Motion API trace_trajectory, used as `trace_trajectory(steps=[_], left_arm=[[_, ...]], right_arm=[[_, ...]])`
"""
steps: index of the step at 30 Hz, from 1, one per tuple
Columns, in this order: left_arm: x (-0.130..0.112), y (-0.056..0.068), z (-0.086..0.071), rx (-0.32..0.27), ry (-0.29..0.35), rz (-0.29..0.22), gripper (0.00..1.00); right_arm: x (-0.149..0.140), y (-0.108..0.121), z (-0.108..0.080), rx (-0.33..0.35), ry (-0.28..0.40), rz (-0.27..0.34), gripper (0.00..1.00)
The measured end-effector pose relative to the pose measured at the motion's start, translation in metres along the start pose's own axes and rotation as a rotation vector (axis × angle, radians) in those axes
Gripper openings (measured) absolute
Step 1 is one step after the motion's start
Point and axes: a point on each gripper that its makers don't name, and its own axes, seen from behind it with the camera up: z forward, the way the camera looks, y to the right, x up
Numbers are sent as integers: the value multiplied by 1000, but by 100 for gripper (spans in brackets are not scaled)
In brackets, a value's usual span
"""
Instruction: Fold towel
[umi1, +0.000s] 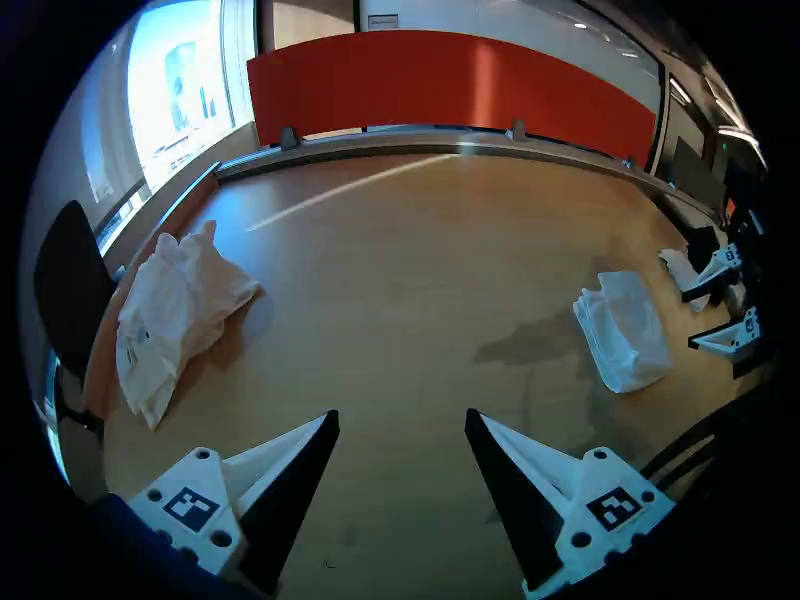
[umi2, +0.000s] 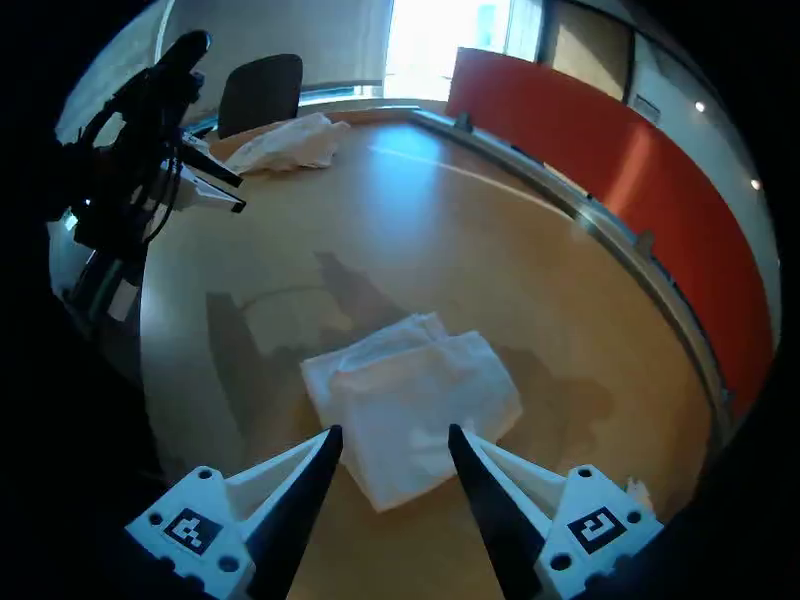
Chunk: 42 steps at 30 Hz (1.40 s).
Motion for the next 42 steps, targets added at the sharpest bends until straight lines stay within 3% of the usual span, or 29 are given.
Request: trace_trajectory(steps=[18,26,42], left_arm=[[-1,2,2,-3,-4,2,94],[-1,4,3,-5,-7,1,93],[-1,6,5,-9,-6,2,93]], right_arm=[[-61,-8,19,3,-103,50,81],[-83,-9,27,4,-143,79,76],[-92,-13,32,9,-160,131,43]])
